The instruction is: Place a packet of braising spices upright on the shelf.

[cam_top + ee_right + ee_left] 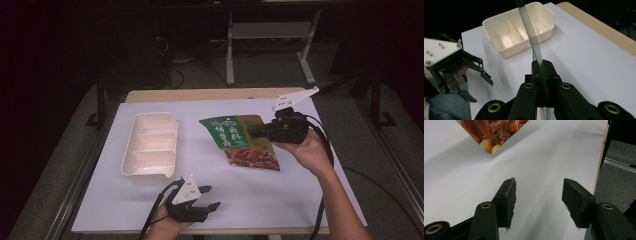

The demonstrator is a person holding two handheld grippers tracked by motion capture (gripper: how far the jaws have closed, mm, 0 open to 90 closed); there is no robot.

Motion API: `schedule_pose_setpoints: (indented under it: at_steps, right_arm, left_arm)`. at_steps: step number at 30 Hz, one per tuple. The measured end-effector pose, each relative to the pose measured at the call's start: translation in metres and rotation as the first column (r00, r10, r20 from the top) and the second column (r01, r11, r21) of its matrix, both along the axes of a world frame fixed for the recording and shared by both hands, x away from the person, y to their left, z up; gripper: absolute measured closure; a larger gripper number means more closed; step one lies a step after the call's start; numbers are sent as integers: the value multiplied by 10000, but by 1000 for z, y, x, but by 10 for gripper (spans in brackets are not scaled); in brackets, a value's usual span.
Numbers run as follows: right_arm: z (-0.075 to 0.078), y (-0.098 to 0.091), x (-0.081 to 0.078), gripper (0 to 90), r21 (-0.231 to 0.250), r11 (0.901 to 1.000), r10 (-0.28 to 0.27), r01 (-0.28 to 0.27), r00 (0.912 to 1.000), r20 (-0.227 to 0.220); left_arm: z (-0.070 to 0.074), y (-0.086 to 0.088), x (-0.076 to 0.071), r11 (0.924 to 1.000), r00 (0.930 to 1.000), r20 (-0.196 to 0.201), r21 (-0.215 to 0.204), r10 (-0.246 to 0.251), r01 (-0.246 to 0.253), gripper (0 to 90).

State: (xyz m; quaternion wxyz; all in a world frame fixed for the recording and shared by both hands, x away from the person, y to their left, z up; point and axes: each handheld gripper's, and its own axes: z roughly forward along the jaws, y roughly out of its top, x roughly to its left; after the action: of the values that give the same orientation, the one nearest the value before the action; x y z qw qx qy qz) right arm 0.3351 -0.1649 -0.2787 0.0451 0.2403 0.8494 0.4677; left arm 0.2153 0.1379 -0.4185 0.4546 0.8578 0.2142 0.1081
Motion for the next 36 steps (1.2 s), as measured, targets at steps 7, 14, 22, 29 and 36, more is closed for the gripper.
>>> schedule_pose_setpoints:
  at_steps: [7, 14, 22, 29, 36]
  right_arm:
    - [10, 25, 5, 900, 465, 9989, -60, 51, 9998, 201]
    - [17, 51, 12, 900, 720, 9973, -194, 165, 9990, 405]
    - [21, 83, 22, 900, 950, 9955, -80, 21, 9981, 615]
    - [24, 110, 30, 900, 1142, 9935, -82, -14, 9965, 836]
    - [28, 135, 36, 900, 1185, 9929, -112, -13, 9944, 1051]
  left_arm:
    - [-1, 18, -8, 9998, 10000, 70, -183, 67, -65, 394]
    - [-1, 32, -16, 9993, 10000, 46, -368, 60, -58, 364]
    - [-3, 47, -22, 9987, 9999, 19, -495, 144, -143, 344]
    - [-6, 54, -25, 9981, 9998, 206, -621, 9, 4, 317]
    - [-9, 55, -24, 9975, 10000, 52, -709, -38, 42, 266]
